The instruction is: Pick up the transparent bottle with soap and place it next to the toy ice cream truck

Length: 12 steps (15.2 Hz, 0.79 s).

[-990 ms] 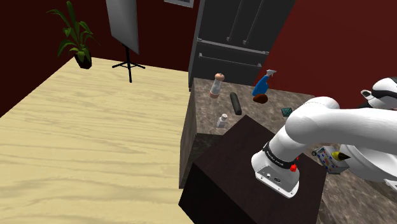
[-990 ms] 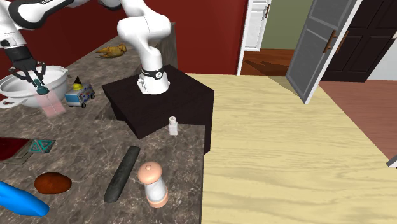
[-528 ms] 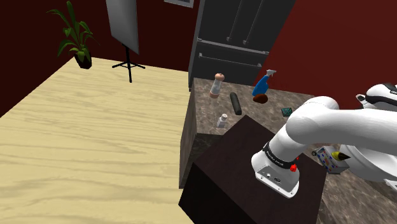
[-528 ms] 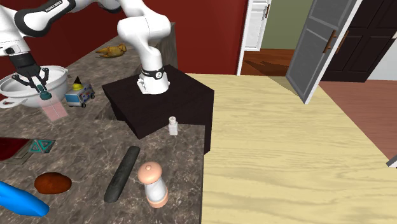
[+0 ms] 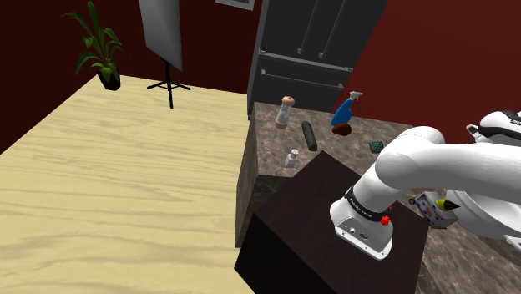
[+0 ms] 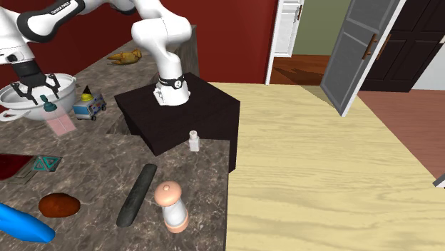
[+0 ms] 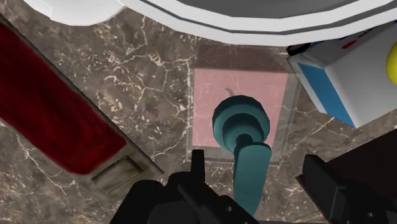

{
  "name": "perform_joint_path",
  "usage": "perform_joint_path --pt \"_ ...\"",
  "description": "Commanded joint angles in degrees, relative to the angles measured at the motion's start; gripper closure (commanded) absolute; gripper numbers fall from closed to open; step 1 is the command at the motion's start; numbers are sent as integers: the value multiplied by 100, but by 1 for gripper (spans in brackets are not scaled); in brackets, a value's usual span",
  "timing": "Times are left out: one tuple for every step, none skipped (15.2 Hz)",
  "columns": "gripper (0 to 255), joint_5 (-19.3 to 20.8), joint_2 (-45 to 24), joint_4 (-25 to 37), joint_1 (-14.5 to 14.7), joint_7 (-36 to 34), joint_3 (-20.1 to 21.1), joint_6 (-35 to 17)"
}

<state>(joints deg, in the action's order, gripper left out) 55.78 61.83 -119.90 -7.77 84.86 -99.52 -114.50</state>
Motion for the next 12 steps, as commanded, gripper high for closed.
perform_joint_path --pt "0 3 3 -4 6 -3 -14 2" --pt "0 2 3 -2 10 -4 -14 3" --pt "0 2 3 -4 8 -4 -13 3" --pt "0 -4 1 -1 -6 9 -4 12" --pt "0 -118 -53 39 -75 59 140 136" --pt "0 -229 -104 87 -140 109 281 261" --pt "0 -336 -153 144 -200 158 420 390" --pt "0 -420 -190 194 -243 196 527 492" --pt "0 -419 -190 194 -243 196 527 492" --pt "0 -419 -190 194 -243 196 527 492" --pt "0 -419 -190 194 -244 196 527 492" --pt "0 -419 -190 194 -243 196 527 492"
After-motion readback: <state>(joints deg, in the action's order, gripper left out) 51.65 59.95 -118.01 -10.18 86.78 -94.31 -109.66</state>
